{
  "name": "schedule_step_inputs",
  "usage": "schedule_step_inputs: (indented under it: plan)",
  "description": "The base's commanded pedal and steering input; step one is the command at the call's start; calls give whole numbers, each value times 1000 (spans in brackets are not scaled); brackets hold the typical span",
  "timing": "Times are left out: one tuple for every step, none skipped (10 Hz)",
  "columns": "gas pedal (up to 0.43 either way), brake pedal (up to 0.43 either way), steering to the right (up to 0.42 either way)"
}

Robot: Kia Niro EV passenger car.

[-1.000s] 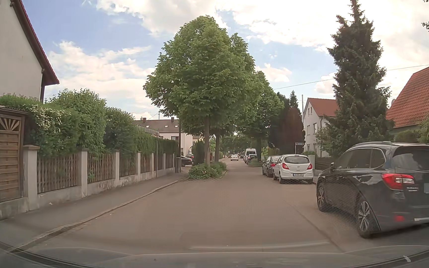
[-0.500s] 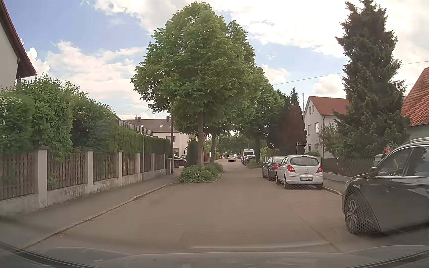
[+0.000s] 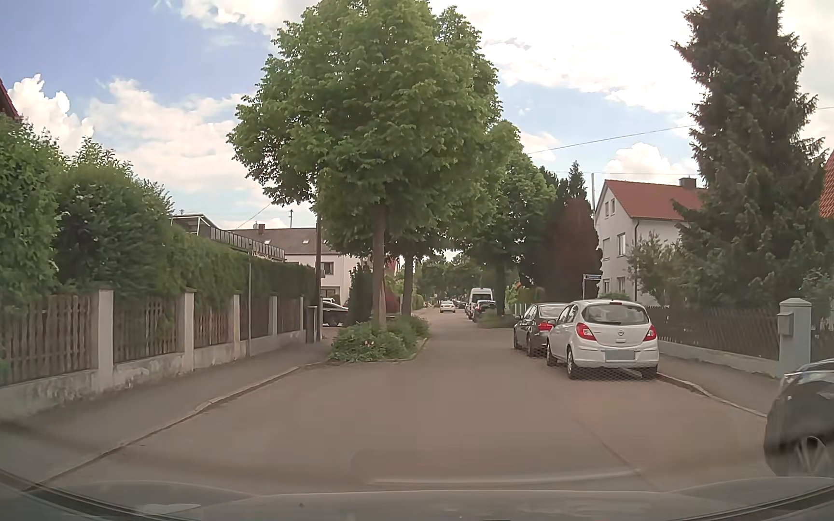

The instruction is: Follow the waypoints while adhering to traffic rules and regulations

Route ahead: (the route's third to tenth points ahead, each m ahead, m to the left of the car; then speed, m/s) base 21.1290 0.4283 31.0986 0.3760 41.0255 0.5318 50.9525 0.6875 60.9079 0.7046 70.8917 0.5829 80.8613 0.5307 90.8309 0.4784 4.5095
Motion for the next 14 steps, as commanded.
schedule_step_inputs:
  plan:
    - [20, 18, 11]
    - [20, 18, 9]
    - [20, 18, 8]
    - [20, 18, 6]
    - [20, 18, 4]
    - [20, 18, 4]
    - [20, 18, 5]
    - [20, 18, 7]
    - [20, 18, 11]
    - [20, 18, 18]
    - [20, 18, 24]
    - [8, 18, 25]
    - [0, 18, 25]
    - [0, 18, 23]
